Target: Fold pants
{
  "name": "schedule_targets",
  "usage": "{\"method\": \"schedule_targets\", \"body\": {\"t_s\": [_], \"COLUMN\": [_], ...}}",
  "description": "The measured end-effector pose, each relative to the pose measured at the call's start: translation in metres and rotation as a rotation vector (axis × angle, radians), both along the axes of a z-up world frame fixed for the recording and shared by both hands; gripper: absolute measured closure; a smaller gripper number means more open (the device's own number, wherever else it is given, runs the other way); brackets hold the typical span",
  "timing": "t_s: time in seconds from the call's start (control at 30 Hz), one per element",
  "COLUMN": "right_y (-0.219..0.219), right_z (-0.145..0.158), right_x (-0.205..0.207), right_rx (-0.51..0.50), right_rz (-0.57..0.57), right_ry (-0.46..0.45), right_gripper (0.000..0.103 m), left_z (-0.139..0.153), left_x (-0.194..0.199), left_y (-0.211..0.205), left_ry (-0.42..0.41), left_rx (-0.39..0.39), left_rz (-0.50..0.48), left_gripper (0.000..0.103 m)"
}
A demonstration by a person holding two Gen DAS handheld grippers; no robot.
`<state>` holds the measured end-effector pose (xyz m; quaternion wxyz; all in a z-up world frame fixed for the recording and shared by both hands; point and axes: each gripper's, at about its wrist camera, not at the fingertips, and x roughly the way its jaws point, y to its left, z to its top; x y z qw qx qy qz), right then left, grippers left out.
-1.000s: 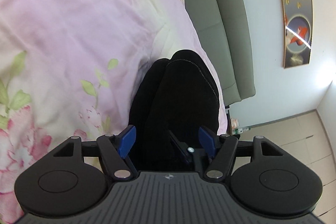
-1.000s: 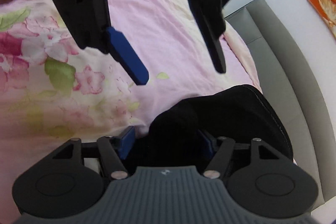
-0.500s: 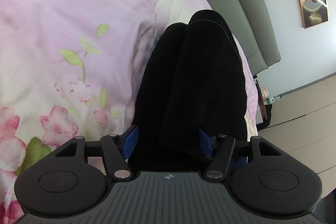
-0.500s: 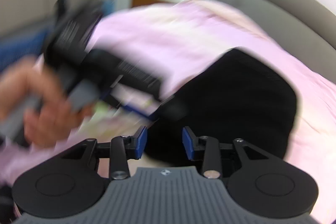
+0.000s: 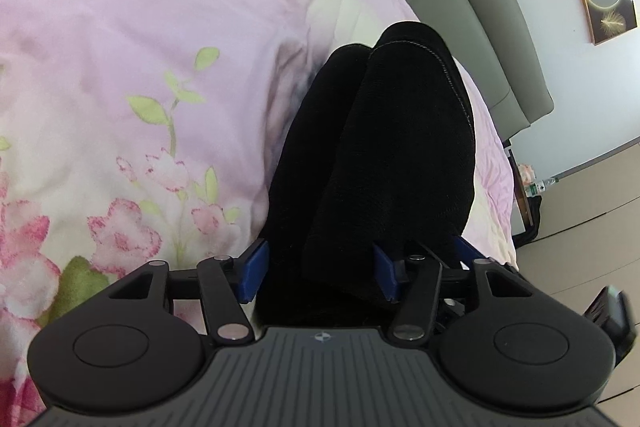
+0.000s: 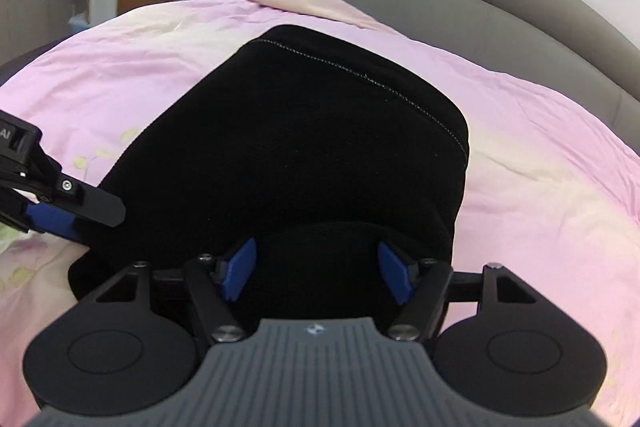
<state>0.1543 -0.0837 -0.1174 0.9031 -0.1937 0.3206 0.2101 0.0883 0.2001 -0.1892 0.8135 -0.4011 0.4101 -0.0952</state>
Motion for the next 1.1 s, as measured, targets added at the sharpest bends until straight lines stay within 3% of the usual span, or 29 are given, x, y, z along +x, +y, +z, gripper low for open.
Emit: {"method": "schedule_targets", "body": {"t_s": [0.07,0.13,0.17,0.27,0.33,0.5,0.57,0.7,0.8,0.9,0.97,1.1], "right_y": [-0.007,-0.021,-0.025,-0.03,-0.02,0.03,0.054,0.09,0.097,0.083,0.054,-0.002], "right_z": [0.018,0.037,0.047,0.068,0.073,0.055,0.041,-0.003,-0.008,0.008,0.026,0.038], "right_x": [0.002,0.007,0.012,0.043,0.07,0.134,0.153,0.179,0.183,0.165,0.146,0.112], "right_rx": [0.026,0.116,0.16,0.274,0.312,0.277,0.218,0.157,0.152,0.174,0.277,0.355], "right_rz": [0.014,0.04,0.03,-0.04,-0.061,-0.068,-0.05,-0.069,-0.091,-0.057,-0.052,-0.125], "right_ry": [0.023,0.027,0.023,0.038,0.065,0.129,0.161,0.185,0.176,0.123,0.104,0.064], "right_gripper": [0.044,0.066,0.066,0.079,0.08,0.079,0.079,0.079,0.08,0.08,0.08,0.079], "left_z": [0.004,0.002,0.0,-0.005,-0.006,-0.004,-0.005,-0.007,-0.009,-0.008,-0.007,-0.003], "left_x": [0.0,0.001,0.001,0.001,0.001,0.002,0.002,0.003,0.004,0.005,0.005,0.001], "left_y": [0.0,0.002,0.003,0.001,0.001,0.001,0.0,0.005,0.007,0.003,0.0,-0.006], "left_ry": [-0.013,-0.011,-0.007,0.002,0.002,0.001,0.007,0.02,0.019,0.018,0.009,-0.002], "left_rx": [0.014,0.0,-0.015,-0.03,-0.027,-0.016,-0.003,0.01,-0.006,0.011,0.018,0.05], "left_rz": [-0.001,0.002,0.002,0.008,0.008,0.005,0.008,0.032,0.035,0.025,0.023,0.035], "left_gripper": [0.039,0.039,0.039,0.036,0.035,0.035,0.035,0.035,0.034,0.032,0.032,0.032]}}
